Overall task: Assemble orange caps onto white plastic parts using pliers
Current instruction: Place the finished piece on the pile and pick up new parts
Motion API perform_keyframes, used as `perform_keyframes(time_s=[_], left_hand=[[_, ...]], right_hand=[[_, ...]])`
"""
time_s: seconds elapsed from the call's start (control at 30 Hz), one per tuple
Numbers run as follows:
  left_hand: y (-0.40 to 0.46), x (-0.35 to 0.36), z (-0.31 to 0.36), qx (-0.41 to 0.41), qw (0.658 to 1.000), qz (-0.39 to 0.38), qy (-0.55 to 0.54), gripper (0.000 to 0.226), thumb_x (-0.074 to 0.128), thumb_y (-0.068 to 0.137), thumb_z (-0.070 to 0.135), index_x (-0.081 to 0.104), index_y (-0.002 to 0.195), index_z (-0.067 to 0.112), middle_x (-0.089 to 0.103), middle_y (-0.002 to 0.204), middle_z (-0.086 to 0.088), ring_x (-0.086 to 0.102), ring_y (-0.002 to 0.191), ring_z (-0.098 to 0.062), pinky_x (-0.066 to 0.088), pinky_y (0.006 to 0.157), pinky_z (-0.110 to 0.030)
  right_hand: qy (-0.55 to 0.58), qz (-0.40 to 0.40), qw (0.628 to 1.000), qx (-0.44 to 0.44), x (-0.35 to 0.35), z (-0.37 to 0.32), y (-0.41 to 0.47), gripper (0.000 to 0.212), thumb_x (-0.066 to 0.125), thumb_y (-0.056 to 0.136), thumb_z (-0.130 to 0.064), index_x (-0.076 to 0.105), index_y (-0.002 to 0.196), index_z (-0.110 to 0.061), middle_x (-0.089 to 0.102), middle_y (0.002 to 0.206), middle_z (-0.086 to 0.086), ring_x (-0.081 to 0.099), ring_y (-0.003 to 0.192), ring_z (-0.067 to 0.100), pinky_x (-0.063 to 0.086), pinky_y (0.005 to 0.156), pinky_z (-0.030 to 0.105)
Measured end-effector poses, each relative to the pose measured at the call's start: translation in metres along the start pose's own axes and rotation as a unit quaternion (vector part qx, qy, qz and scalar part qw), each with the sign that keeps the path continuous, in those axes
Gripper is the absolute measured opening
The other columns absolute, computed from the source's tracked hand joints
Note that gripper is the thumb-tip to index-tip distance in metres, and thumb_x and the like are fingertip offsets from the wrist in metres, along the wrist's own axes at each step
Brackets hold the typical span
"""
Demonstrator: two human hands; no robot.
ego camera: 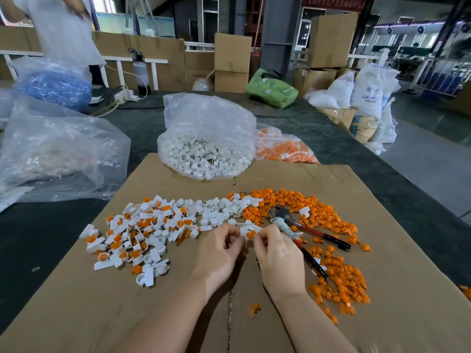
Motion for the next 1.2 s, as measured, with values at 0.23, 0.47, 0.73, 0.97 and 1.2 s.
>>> perform_keyframes(time_s=[0.23,0.47,0.73,0.97,1.2], left_hand=[[0.0014,0.0001,-0.0028,0.003,1.000,0.008,0.010,0.009,0.058,0.091,0.025,0.059,0.082,0.026,0.061,0.074,0.008,0.054,0.066,-0.003,0.039,0.057,-0.009],[-0.0039,0.0021,-0.0016,0.051,0.998,-0.020,0.018,0.009,0.060,0.090,0.024,0.060,0.081,0.022,0.062,0.074,0.004,0.054,0.065,-0.004,0.042,0.057,-0.013],[0.0005,-0.0011,-0.0008,-0.019,0.994,-0.011,-0.105,0.010,0.055,0.093,0.014,0.061,0.093,0.023,0.059,0.071,-0.008,0.058,0.070,-0.020,0.049,0.067,-0.028],[0.0000,-0.0029,-0.0011,-0.019,0.993,-0.031,-0.112,0.021,0.052,0.094,0.014,0.064,0.104,0.027,0.059,0.071,0.014,0.061,0.075,-0.005,0.046,0.070,-0.016],[-0.0014,-0.0034,0.0021,-0.026,0.990,-0.040,-0.133,0.020,0.052,0.094,0.009,0.064,0.103,0.022,0.058,0.062,0.015,0.060,0.066,0.004,0.043,0.060,-0.005]], right_hand=[[-0.004,-0.017,0.999,-0.045,-0.0009,-0.0035,-0.0009,0.021,0.076,0.076,-0.005,0.056,0.067,-0.003,0.055,0.051,0.004,0.051,0.043,0.019,0.044,0.037,0.032],[0.005,-0.044,0.999,-0.030,0.0036,0.0022,-0.0015,0.022,0.072,0.079,-0.006,0.053,0.067,-0.005,0.053,0.054,0.005,0.046,0.049,0.018,0.037,0.045,0.028],[0.086,-0.035,0.996,-0.003,0.0007,0.0038,-0.0005,0.003,0.066,0.086,-0.017,0.064,0.087,-0.015,0.057,0.076,-0.012,0.053,0.073,0.006,0.045,0.064,0.017],[0.091,-0.042,0.994,-0.041,-0.0009,0.0018,0.0006,0.029,0.068,0.083,-0.006,0.068,0.109,-0.018,0.052,0.087,-0.015,0.051,0.086,0.006,0.046,0.076,0.016],[0.094,-0.049,0.994,-0.037,-0.0001,0.0036,0.0014,0.013,0.067,0.085,-0.009,0.071,0.097,-0.013,0.056,0.087,-0.009,0.054,0.086,0.007,0.043,0.077,0.011]])
Point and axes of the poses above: each hand's wrist, its own y-axis towards the middle knuckle, its own x-axis out of the palm, z = x × y, the point moved 2 cm from there along y, towards the middle knuckle
